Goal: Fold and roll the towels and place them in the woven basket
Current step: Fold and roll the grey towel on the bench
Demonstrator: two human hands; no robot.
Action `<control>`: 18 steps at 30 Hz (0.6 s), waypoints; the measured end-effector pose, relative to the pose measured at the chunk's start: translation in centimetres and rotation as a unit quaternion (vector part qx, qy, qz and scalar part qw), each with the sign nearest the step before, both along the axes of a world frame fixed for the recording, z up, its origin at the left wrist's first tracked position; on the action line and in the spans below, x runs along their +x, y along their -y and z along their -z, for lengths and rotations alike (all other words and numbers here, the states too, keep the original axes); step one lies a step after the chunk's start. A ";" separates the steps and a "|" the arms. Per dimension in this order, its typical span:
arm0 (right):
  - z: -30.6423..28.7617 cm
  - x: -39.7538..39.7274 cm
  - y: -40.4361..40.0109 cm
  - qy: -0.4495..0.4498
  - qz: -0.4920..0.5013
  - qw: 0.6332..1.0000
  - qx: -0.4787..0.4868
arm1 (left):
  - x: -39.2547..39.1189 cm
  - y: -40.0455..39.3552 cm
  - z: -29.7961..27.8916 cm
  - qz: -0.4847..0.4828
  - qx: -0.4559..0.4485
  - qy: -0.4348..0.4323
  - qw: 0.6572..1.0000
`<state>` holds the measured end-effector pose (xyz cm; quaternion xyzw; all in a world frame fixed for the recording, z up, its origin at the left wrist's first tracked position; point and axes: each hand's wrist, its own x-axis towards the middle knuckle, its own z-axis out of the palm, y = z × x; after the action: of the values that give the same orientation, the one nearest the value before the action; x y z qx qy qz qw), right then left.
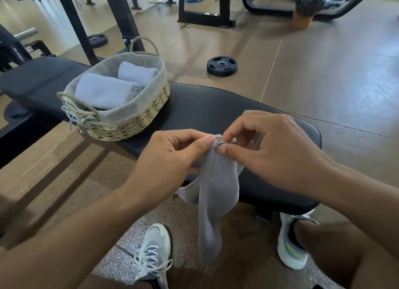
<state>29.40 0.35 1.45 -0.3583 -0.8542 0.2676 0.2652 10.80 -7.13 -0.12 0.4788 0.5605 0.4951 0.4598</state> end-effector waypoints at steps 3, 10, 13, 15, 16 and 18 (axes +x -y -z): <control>-0.1 0.1 0.1 0.003 -0.003 1.000 -0.007 | 0.0 0.1 -0.1 -0.001 0.001 -0.007 1.000; 0.0 0.0 0.1 0.008 -0.015 1.000 -0.017 | -0.1 0.3 -0.5 0.011 0.027 -0.049 0.998; 0.0 0.0 -0.2 0.018 -0.027 0.999 -0.022 | -0.2 0.2 -0.3 0.002 0.026 -0.052 0.998; -0.1 0.1 -0.7 0.041 -0.049 0.998 -0.023 | -0.7 0.0 -0.2 0.007 0.013 -0.045 0.999; -0.1 0.3 -1.1 0.059 -0.065 0.996 -0.021 | -1.1 -0.1 -0.1 0.013 0.015 -0.043 0.999; -0.1 0.8 -1.9 0.112 -0.093 0.989 -0.016 | -1.7 -0.4 -0.1 0.013 0.024 -0.042 0.999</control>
<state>30.25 2.21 1.57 -0.3091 -0.9037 0.2631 0.1365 9.06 -6.78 0.00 0.5171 0.5610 0.4822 0.4305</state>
